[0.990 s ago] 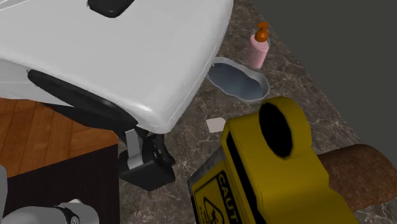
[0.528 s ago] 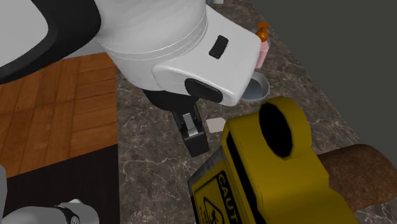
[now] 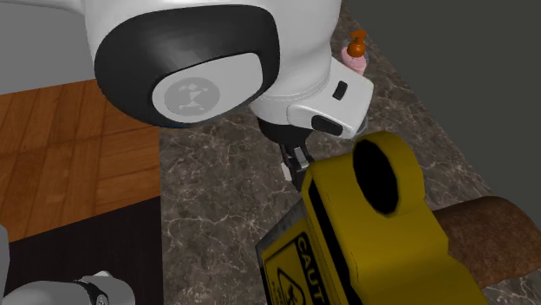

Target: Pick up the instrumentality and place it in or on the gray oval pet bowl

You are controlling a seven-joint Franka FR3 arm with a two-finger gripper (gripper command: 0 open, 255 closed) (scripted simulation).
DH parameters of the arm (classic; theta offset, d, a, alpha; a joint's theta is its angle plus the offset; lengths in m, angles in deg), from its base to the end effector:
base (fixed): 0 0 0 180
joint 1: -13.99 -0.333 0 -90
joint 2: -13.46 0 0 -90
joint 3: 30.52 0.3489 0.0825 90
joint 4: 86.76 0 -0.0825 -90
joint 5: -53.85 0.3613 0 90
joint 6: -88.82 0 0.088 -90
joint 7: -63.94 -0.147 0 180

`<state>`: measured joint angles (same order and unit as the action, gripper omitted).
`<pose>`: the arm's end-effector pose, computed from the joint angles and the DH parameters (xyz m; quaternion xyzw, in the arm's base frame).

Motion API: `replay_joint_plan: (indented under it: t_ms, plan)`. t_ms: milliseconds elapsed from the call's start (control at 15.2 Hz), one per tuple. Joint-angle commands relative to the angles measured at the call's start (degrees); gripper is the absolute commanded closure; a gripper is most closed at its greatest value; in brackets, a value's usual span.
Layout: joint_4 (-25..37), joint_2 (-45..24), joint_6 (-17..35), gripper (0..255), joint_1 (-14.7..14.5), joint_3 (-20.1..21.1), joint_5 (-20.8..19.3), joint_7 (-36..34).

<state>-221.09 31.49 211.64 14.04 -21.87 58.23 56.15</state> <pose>0.4294 0.0739 0.4664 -0.9983 0.0142 -0.0537 0.0176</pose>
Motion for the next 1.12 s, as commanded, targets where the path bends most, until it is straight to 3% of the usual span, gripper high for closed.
replay_joint_plan:
  t_ms: [0, 528, 1056]
  plan:
    - [1.57, -4.29, 2.54, 0, 0.05, 0.93, -0.67, -1.56]
    - [9.87, -21.98, 10.75, 0, -0.57, 3.30, -5.77, -8.89]
    - [23.02, -40.18, 14.30, 0, -3.63, 2.31, -11.71, -15.72]
